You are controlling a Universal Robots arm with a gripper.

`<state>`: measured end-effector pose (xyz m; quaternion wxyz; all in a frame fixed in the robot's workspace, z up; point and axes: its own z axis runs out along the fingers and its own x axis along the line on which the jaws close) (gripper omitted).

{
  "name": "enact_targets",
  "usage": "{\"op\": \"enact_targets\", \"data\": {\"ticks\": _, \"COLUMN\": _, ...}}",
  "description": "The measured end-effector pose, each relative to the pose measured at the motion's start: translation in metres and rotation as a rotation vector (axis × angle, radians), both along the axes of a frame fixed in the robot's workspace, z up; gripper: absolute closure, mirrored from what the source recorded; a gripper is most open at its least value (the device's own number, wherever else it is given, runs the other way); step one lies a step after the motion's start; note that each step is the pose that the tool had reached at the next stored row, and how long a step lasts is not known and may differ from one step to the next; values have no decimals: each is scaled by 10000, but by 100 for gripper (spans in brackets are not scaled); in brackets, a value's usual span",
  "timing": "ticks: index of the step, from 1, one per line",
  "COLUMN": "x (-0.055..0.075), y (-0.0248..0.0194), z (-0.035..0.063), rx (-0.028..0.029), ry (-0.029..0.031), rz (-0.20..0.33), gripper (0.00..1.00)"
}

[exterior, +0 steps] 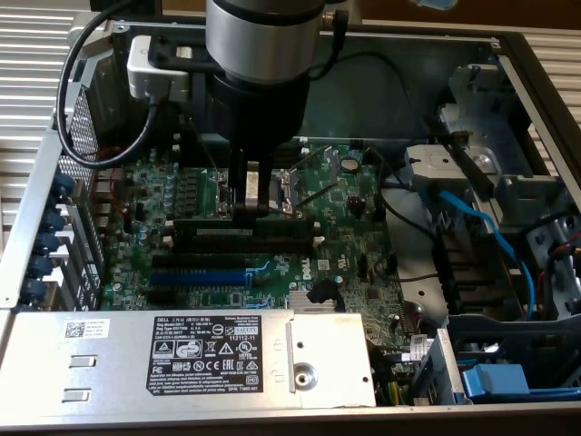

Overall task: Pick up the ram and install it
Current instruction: 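Insert the ram into the slot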

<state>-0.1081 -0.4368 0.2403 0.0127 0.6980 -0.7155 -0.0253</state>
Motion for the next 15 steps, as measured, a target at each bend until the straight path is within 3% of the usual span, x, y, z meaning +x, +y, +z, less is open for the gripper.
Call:
{"op": "enact_targets", "data": {"ticks": 10, "x": 0, "y": -1, "z": -1, "rx": -2, "ry": 2, "rz": -39, "gripper": 88}}
{"op": "enact_targets", "data": {"ticks": 15, "x": 0, "y": 0, "z": -9, "rx": -1, "ry": -28, "rz": -39, "gripper": 88}}
